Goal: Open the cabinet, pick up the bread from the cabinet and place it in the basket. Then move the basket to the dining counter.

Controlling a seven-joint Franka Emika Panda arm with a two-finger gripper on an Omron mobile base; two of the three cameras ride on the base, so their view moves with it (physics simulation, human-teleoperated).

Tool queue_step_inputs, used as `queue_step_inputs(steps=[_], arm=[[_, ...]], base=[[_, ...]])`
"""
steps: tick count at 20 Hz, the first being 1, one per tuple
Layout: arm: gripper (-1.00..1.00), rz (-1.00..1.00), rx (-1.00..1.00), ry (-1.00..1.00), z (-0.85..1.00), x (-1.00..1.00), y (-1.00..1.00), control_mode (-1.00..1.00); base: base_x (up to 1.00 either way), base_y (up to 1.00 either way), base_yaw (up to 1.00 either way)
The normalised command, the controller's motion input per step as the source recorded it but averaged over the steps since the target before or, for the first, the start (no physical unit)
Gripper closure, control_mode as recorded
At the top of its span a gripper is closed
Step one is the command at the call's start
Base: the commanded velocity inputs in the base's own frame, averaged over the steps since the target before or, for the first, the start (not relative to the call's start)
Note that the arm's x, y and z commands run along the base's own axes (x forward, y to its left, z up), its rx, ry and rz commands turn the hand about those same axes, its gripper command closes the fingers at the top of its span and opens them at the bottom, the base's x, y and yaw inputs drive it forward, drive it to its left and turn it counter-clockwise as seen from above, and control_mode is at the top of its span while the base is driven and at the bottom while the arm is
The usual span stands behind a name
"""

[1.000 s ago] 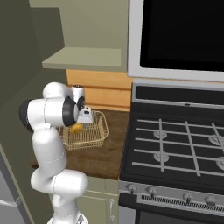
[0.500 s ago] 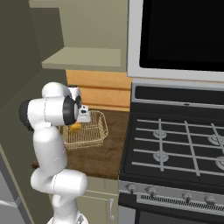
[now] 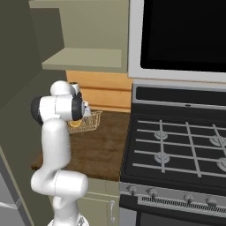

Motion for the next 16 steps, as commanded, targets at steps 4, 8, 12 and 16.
queue_step_inputs(steps=[4, 8, 12, 16], arm=[[-1.00, 0.00, 0.00, -0.35, -1.00, -0.63, 0.04, -1.00], [-1.00, 0.00, 0.00, -0.27, -0.92, -0.64, 0.00, -1.00], [-1.00, -0.01, 0.03, -0.11, -0.29, -0.44, -0.16, -1.00], [-1.00, 0.00, 0.05, -0.03, -0.02, -1.00, -0.54, -1.00]], base=[[0.00, 0.00, 0.00], [0.00, 0.00, 0.00], [0.00, 0.00, 0.00], [0.00, 0.00, 0.00]])
